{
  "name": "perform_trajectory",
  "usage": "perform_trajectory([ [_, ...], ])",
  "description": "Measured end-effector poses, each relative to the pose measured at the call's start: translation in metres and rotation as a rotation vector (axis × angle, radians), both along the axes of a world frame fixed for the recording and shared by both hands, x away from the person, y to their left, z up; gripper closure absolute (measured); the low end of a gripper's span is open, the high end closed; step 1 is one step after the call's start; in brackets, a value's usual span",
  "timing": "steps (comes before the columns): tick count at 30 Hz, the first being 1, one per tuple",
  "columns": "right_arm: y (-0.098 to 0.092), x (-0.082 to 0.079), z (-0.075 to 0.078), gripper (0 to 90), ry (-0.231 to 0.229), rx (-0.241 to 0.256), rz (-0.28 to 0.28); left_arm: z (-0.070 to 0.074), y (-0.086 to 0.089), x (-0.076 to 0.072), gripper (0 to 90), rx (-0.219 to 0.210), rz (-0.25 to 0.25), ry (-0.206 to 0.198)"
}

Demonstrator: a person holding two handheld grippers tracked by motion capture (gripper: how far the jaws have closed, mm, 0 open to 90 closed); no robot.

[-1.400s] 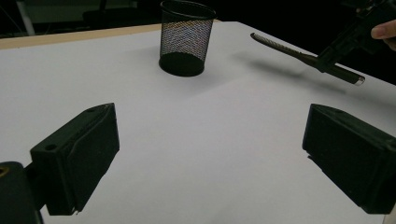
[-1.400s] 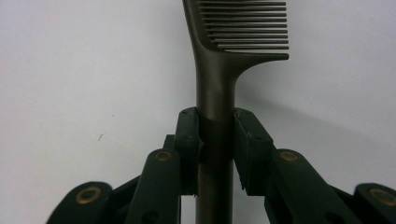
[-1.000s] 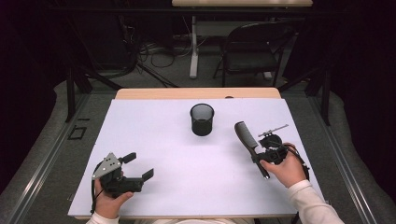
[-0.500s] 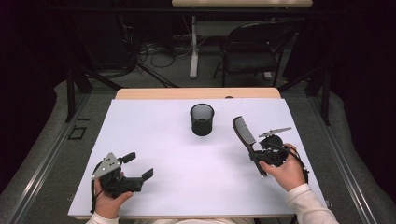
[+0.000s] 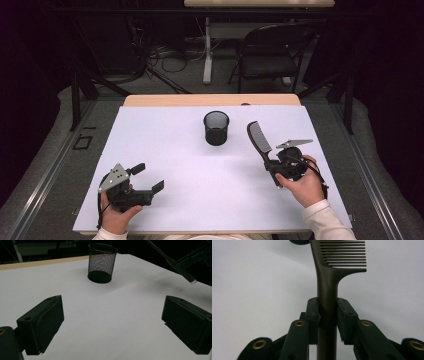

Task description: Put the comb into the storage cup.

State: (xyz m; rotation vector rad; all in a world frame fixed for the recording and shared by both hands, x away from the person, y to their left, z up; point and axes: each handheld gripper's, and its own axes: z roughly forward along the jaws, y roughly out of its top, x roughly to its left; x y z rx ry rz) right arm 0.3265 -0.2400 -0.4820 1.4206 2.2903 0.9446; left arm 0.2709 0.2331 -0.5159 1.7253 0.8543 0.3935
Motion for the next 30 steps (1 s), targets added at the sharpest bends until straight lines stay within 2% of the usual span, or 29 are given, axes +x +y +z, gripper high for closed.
perform_trajectory([
  [6, 0.006, -0.005, 0.002, 73.1, -0.056, -0.012, 0.012, 0.000, 0.000, 0.000, 4.3, -0.006, -0.002, -0.003],
  [13, 0.016, -0.010, 0.004, 73.0, -0.143, 0.003, 0.025, 0.001, 0.001, 0.000, 4.3, -0.008, 0.009, -0.007],
  [14, 0.020, -0.011, 0.004, 73.0, -0.166, 0.007, 0.030, 0.002, 0.000, 0.001, 4.4, -0.011, 0.011, -0.008],
  [20, 0.031, -0.016, 0.002, 73.1, -0.219, -0.010, 0.059, 0.003, -0.001, 0.001, 5.3, -0.014, 0.015, -0.011],
  [22, 0.033, -0.016, 0.002, 73.1, -0.222, -0.014, 0.063, 0.004, -0.001, 0.002, 5.4, -0.018, 0.012, -0.010],
  [28, 0.045, -0.022, -0.001, 73.1, -0.288, -0.034, 0.086, 0.007, -0.004, 0.005, 5.8, -0.018, 0.024, -0.005],
  [30, 0.047, -0.022, -0.002, 73.1, -0.291, -0.030, 0.085, 0.008, -0.004, 0.006, 5.9, -0.018, 0.024, -0.002],
])
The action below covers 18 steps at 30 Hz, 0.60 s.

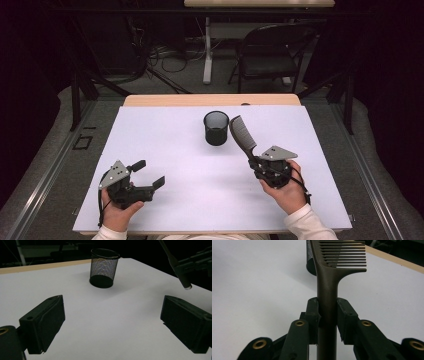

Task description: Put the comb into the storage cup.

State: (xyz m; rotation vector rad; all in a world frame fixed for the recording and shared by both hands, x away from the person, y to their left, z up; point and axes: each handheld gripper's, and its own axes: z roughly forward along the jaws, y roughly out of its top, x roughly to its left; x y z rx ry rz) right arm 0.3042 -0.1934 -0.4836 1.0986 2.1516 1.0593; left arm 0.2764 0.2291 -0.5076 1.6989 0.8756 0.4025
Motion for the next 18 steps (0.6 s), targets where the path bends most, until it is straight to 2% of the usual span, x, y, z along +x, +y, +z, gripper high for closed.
perform_trajectory([
  [2, 0.005, -0.002, 0.000, 73.1, -0.028, 0.001, 0.013, 0.003, -0.002, 0.001, 6.3, -0.011, 0.003, 0.000],
  [7, 0.011, -0.004, 0.000, 73.1, -0.056, -0.005, 0.024, 0.007, -0.006, 0.003, 7.0, -0.012, 0.000, 0.001],
  [11, 0.019, -0.007, 0.000, 73.1, -0.085, -0.009, 0.037, 0.011, -0.012, 0.006, 8.0, 0.002, 0.000, 0.008],
  [18, 0.026, -0.008, 0.000, 73.1, -0.103, -0.001, 0.048, 0.019, -0.024, 0.012, 9.6, 0.006, -0.020, 0.005],
])
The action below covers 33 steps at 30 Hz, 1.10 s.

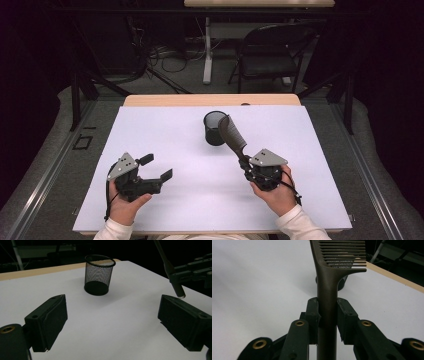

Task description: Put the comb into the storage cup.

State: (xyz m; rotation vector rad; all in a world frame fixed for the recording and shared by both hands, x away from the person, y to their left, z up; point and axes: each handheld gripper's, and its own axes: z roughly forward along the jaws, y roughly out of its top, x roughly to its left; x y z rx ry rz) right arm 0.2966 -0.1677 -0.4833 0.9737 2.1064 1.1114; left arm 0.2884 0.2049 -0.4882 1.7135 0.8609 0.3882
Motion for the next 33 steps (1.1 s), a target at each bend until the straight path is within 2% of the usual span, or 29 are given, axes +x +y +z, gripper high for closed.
perform_trajectory([
  [4, 0.006, 0.000, 0.000, 73.1, -0.013, 0.001, 0.010, 0.005, -0.006, 0.004, 14.3, -0.015, -0.007, 0.007],
  [9, 0.010, -0.001, -0.001, 73.1, -0.030, 0.000, 0.018, 0.011, -0.013, 0.011, 15.3, -0.021, -0.011, 0.017],
  [13, 0.013, -0.001, -0.001, 73.1, -0.042, 0.000, 0.026, 0.016, -0.018, 0.018, 16.0, -0.030, -0.020, 0.046],
  [17, 0.017, -0.002, -0.001, 73.1, -0.059, 0.002, 0.030, 0.022, -0.025, 0.022, 20.1, -0.018, -0.037, 0.072],
  [19, 0.019, -0.002, -0.001, 73.1, -0.069, 0.001, 0.035, 0.024, -0.030, 0.025, 20.2, -0.012, -0.058, 0.069],
  [25, 0.023, -0.003, -0.003, 73.1, -0.077, 0.006, 0.041, 0.026, -0.039, 0.031, 20.7, -0.032, -0.078, 0.090],
  [33, 0.030, -0.004, -0.006, 73.1, -0.116, -0.002, 0.053, 0.026, -0.049, 0.036, 21.5, -0.054, -0.108, 0.126],
])
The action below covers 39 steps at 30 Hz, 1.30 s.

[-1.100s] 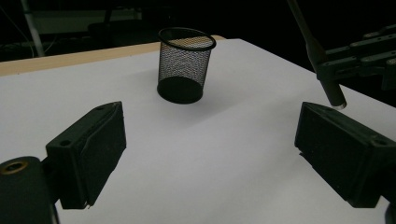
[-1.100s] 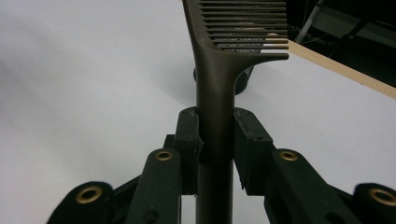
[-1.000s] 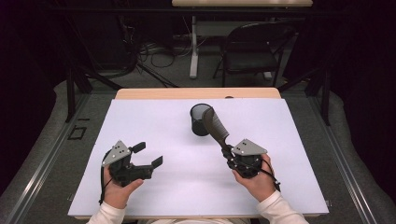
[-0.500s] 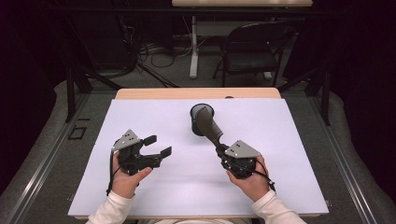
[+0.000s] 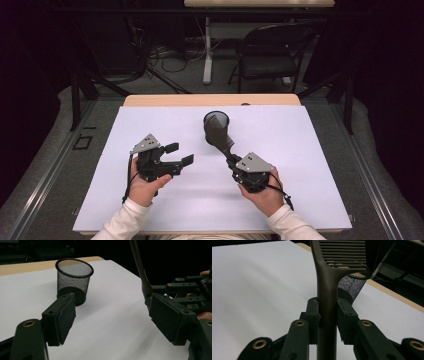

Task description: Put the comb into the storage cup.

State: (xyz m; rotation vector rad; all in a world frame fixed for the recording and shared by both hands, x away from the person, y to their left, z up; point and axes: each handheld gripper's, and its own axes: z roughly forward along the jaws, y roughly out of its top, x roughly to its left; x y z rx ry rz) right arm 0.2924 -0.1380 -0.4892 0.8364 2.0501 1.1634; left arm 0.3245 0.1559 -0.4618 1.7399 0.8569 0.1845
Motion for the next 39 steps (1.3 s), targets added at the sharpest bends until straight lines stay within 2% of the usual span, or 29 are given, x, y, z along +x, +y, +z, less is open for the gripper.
perform_trajectory([
  [2, 0.000, -0.001, -0.001, 73.1, 0.000, 0.006, 0.001, 0.000, -0.002, 0.000, 22.8, -0.019, -0.004, 0.006],
  [13, 0.007, -0.005, -0.001, 73.1, -0.015, 0.020, 0.029, 0.009, -0.014, -0.001, 31.8, -0.056, -0.045, 0.015],
  [28, 0.012, -0.007, -0.007, 73.1, -0.012, 0.025, 0.053, 0.009, -0.017, 0.000, 34.4, -0.099, -0.046, 0.024],
  [39, 0.017, -0.012, -0.010, 73.1, -0.030, 0.005, 0.067, 0.011, -0.014, 0.000, 36.7, -0.121, -0.040, 0.016],
])
